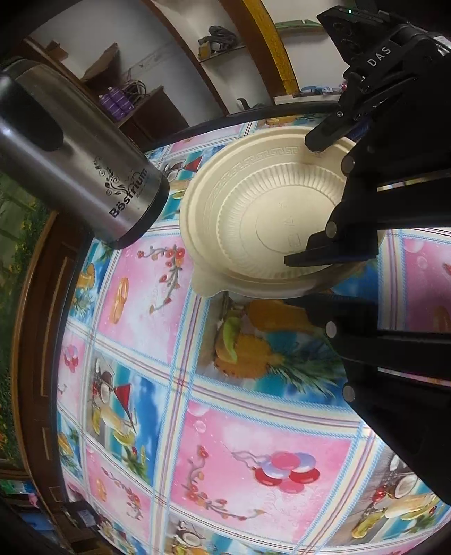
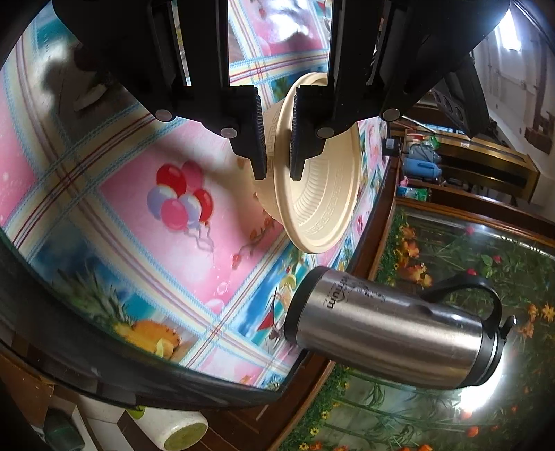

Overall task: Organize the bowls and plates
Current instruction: 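Carry the beige bowl with the right tool to the red plate stack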

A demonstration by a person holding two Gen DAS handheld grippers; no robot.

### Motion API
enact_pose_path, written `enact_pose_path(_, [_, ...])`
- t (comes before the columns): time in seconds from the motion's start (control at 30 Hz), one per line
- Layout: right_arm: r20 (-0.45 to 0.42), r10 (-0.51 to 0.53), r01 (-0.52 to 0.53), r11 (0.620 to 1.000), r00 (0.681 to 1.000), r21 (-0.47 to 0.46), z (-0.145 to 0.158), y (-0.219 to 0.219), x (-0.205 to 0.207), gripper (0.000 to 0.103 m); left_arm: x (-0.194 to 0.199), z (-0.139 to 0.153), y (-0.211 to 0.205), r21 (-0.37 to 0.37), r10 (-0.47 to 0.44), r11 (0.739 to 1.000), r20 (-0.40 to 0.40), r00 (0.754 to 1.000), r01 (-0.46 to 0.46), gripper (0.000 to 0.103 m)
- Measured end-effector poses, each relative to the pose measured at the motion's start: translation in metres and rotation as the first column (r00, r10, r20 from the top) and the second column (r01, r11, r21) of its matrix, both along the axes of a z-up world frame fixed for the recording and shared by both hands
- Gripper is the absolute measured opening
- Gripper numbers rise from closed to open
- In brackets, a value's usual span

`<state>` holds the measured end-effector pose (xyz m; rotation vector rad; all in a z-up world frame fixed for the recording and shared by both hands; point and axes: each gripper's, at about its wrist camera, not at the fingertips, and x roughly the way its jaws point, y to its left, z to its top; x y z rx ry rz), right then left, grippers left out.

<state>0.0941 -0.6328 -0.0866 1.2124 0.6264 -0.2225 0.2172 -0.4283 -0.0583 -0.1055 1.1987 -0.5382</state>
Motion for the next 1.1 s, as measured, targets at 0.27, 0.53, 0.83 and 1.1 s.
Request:
enact_pose_path(0.27, [-0.027,0.080,-0.080,0.997,0.996,0.005,0.013,0.031,-0.001,0.012,-0.013,0.010,0.054,-0.054,0.051,0.997,-0.028,0.998,-0.053,0.013])
enact_pose_path(0.53, [-0.017,0.197,-0.197,0.976,0.980,-0.094,0.036,0.100,-0.012,0.013,-0.049,0.028,0.123,-0.050,0.124,0.991,0.051,0.991,-0.121,0.013])
enact_pose_path(0.83, [0.035,0.256,-0.251,0.963,0.966,-0.100,0.036,0.168,-0.049,0.013,-0.107,0.042,0.194,-0.036,0.146,0.989,0.147,0.978,-0.142,0.013])
enact_pose_path(1.1, [0.061,0.346,-0.331,0.927,0.936,-0.174,0.068,0.232,-0.060,0.013,-0.138,0.063,0.259,-0.049,0.185,0.983,0.213,0.959,-0.179,0.014])
